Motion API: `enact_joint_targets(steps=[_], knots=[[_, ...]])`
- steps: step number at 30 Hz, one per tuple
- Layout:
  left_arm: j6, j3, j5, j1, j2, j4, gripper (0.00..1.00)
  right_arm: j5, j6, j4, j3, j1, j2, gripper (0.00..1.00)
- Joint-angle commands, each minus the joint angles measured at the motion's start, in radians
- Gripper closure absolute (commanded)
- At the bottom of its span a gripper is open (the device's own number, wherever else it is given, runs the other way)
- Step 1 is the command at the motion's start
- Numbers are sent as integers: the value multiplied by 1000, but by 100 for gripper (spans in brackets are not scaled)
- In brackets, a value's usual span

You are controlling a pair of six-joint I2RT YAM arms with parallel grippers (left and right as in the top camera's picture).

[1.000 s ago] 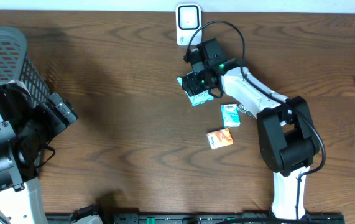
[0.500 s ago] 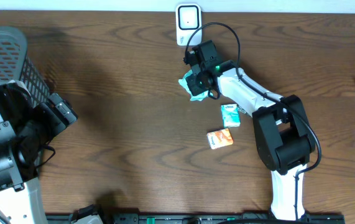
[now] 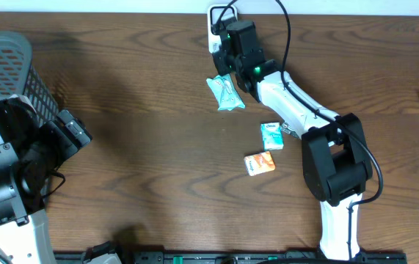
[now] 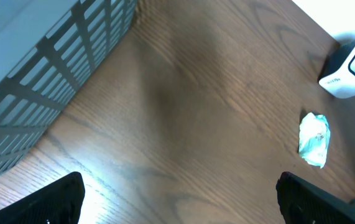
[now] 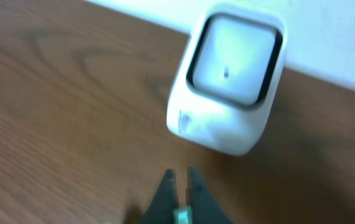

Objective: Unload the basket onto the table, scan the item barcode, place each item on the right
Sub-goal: 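Hold the wipes pack up against the scanner face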

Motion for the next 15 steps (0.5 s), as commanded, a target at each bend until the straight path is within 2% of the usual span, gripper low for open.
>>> enact_joint_targets(steps=[1,3,5,12,13,15], knots=[[-2,16,9,5,0,-2,2,-64,6,-97,2,3,4,66],[-2,16,9,5,0,-2,2,-77,6,-161,2,5,22,42],[-2,16,9,5,0,-2,2,-77,6,-192,2,6,38,34],[-2,16,9,5,0,-2,2,-79,6,-283,2,8,129,31],[-2,16,9,5,0,-2,3,-84,6,-288,2,9,149,36],[-2,16,9,5,0,-2,3,-118,6,-288,2,10,178,51]])
